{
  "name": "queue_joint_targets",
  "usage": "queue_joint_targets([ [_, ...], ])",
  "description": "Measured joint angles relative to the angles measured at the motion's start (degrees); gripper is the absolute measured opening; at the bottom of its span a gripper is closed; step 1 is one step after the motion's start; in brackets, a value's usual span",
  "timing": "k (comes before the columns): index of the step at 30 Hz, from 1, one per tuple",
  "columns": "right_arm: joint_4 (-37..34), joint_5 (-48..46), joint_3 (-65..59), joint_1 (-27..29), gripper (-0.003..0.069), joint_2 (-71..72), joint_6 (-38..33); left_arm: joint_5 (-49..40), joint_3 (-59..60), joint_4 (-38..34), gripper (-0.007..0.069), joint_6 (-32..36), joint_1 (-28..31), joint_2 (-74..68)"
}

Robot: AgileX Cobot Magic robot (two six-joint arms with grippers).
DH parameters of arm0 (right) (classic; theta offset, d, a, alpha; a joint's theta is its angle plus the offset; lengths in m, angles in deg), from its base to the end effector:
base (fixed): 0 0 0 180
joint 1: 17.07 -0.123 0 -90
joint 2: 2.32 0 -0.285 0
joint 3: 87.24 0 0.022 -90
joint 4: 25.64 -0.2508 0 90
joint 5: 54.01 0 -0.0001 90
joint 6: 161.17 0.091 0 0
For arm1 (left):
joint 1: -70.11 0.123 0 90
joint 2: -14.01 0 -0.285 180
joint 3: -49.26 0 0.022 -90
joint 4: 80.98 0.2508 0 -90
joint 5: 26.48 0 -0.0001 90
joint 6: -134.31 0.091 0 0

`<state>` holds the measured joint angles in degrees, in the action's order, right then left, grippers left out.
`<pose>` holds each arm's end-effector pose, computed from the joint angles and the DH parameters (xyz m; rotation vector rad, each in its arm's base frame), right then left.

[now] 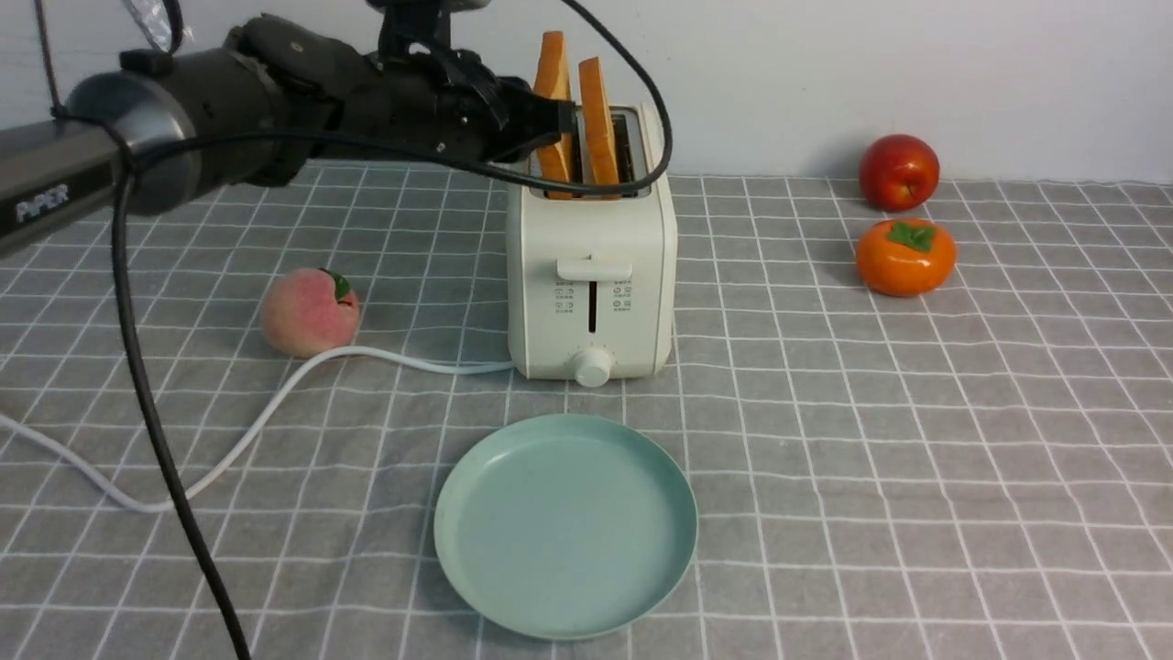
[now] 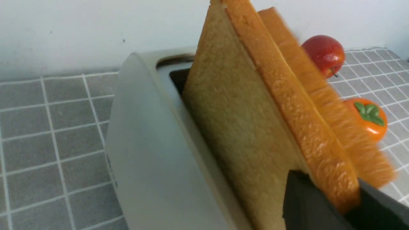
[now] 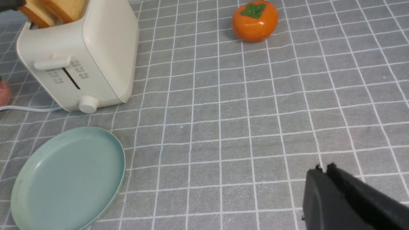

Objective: Take toasted bread from bread machine on grey coffee table place on plate.
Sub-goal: 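Reach for a toast slice standing in the toaster with the left gripper, then place the slice of bread on the plate with the left gripper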

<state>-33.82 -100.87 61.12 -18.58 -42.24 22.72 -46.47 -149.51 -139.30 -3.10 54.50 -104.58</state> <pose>0.0919 0.0119 0.3633 0.0797 2.0650 0.2258 0.4443 -0.1517 0.3214 0.2267 1.9532 -0.6283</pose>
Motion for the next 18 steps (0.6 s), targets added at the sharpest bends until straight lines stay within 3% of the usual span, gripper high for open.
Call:
queue_joint_targets([
  [6,0.00,0.00,0.00,0.00,0.0020,0.00,0.00,-14.84,-0.77,10.48,0.0081,-18.06,3.83,13.98],
  [9,0.00,0.00,0.00,0.00,0.0023,0.00,0.00,-29.30,-1.02,18.28,0.0081,-24.64,5.83,19.39],
  [12,0.00,0.00,0.00,0.00,0.0026,0.00,0.00,-41.36,1.19,19.77,0.0081,-25.62,6.11,20.47],
  [18,-0.06,0.00,0.00,0.00,0.0034,0.00,0.00,-44.31,14.53,13.32,0.0081,-20.24,6.12,20.23],
])
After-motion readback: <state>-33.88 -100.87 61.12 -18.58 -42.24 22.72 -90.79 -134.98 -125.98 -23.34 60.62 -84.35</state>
